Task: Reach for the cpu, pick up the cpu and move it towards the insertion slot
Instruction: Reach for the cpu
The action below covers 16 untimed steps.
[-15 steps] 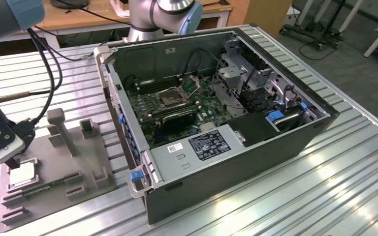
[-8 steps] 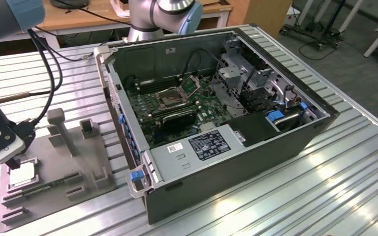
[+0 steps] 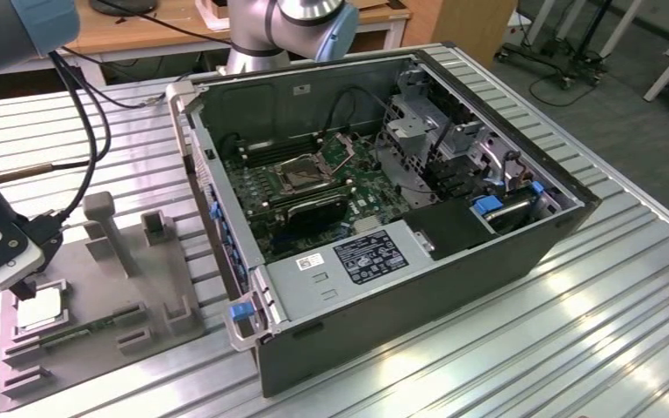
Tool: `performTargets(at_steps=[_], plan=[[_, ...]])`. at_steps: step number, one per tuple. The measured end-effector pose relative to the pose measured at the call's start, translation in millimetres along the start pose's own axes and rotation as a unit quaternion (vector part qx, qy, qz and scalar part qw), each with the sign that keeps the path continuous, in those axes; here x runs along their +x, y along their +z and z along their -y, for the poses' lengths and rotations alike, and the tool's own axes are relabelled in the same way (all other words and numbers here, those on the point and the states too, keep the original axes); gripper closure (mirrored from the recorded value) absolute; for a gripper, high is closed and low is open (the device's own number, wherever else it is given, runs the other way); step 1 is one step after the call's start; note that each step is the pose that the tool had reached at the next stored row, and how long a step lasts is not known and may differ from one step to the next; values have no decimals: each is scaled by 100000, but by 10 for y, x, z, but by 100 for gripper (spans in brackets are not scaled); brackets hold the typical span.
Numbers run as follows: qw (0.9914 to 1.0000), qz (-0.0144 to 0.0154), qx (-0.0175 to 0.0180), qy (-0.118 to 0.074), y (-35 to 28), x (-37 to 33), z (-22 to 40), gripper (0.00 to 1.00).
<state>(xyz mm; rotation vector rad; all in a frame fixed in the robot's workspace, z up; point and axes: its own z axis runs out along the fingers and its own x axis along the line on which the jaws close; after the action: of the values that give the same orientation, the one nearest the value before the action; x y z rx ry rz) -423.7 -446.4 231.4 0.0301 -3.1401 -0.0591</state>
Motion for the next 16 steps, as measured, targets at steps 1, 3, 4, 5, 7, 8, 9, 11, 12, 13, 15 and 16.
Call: performTargets(at_steps=[1,3,4,5,7,8,9,11,12,13,15,16], plan=[[100000,1,0,2,0,0,0,90],[100000,2,0,1,45,0,2,90],[100000,2,-1,2,45,0,2,90],[100000,-2,2,3,53,0,2,90],[100000,1,1,1,60,0,2,90],[100000,-1,1,2,60,0,2,90],[100000,-1,0,1,60,0,2,90],[100000,0,3,2,60,0,2,90],[100000,2,0,1,61,0,2,90],[100000,3,0,2,61,0,2,90],[100000,1,-1,2,61,0,2,90],[100000,1,-2,1,61,0,2,89]])
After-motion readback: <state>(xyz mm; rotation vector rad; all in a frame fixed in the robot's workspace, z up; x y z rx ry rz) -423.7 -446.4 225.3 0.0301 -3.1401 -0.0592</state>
